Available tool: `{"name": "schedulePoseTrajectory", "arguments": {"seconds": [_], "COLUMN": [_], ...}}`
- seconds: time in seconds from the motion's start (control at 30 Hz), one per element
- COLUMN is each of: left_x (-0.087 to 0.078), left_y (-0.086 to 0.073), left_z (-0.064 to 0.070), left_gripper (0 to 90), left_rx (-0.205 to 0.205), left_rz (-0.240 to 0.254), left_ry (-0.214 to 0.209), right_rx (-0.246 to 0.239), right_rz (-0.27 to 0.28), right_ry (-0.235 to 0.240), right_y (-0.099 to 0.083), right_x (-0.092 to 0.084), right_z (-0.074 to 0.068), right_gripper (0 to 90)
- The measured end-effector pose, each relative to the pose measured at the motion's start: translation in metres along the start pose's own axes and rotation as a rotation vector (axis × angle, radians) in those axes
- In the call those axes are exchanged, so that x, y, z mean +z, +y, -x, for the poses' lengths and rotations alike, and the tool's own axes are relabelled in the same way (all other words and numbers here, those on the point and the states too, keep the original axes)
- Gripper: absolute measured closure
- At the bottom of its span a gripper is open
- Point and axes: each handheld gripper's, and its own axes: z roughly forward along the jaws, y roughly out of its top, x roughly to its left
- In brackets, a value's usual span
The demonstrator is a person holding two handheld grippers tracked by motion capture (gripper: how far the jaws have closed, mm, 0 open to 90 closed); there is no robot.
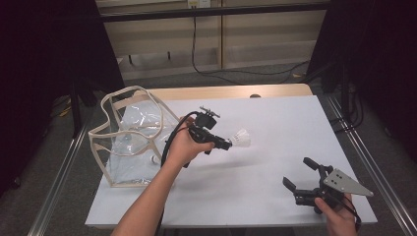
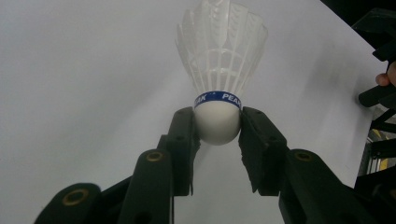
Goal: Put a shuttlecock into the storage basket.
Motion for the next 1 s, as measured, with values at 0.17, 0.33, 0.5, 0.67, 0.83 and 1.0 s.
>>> {"name": "schedulePoseTrajectory", "arguments": {"seconds": [0.17,0.33,0.5,0.67,0.83,1.0], "left_x": [-0.004,-0.009,-0.015,-0.022,-0.029,-0.035], "left_y": [0.0,0.001,0.004,0.006,0.008,0.009], "left_z": [0.0,-0.001,0.0,0.0,-0.001,-0.001], "left_gripper": [66.1,66.1,66.1,66.1,66.1,66.1], "left_rx": [-0.012,-0.01,-0.019,-0.027,-0.028,-0.034], "left_rz": [-0.001,-0.015,-0.027,-0.04,-0.044,-0.055], "left_ry": [-0.006,0.0,0.007,0.017,0.023,0.018], "right_rx": [-0.001,-0.002,-0.001,-0.003,-0.003,-0.003], "right_rz": [0.001,0.001,0.002,0.002,0.002,0.002], "right_ry": [0.001,0.0,0.001,-0.001,-0.002,-0.002], "right_y": [0.0,0.0,0.0,0.0,0.0,0.0], "right_x": [0.0,0.0,0.0,0.0,0.0,0.0], "right_z": [0.0,0.0,0.0,0.0,0.0,0.0], "right_gripper": [2.8,2.8,2.8,2.8,2.8,2.8]}}
